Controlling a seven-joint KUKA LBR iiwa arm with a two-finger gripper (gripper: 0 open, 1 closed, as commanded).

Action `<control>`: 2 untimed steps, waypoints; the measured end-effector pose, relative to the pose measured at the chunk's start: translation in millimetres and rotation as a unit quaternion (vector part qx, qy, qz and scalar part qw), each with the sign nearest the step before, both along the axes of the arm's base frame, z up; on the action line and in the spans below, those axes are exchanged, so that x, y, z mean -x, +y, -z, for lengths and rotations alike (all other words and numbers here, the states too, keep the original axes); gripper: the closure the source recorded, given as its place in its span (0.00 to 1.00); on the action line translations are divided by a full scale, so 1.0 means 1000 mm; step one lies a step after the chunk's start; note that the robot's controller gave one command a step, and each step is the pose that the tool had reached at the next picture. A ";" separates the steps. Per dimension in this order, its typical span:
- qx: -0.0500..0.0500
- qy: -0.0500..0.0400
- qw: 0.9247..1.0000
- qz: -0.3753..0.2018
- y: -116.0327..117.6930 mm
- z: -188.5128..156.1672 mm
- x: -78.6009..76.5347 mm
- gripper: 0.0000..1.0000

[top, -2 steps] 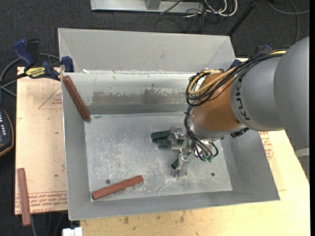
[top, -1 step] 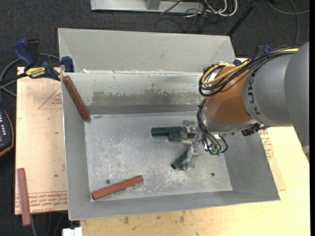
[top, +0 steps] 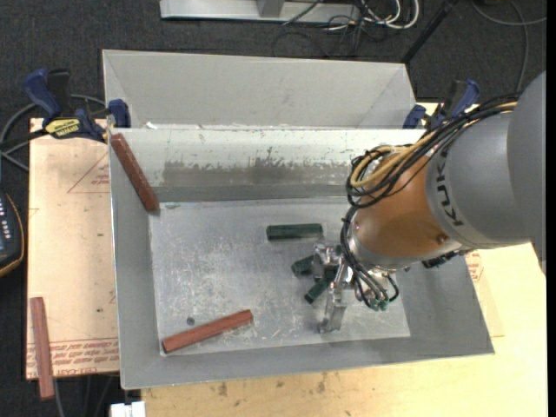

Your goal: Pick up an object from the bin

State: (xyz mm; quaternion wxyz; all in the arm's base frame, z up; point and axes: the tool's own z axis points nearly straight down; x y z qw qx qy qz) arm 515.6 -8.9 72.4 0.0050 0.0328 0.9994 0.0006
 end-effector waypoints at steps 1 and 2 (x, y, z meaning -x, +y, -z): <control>0.000 0.005 1.000 -0.002 -0.001 0.001 0.001 1.00; 0.000 0.000 1.000 0.002 0.015 -0.142 -0.017 1.00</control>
Offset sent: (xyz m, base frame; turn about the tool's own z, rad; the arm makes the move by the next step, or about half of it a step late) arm 0.0000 0.0000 0.0000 0.0000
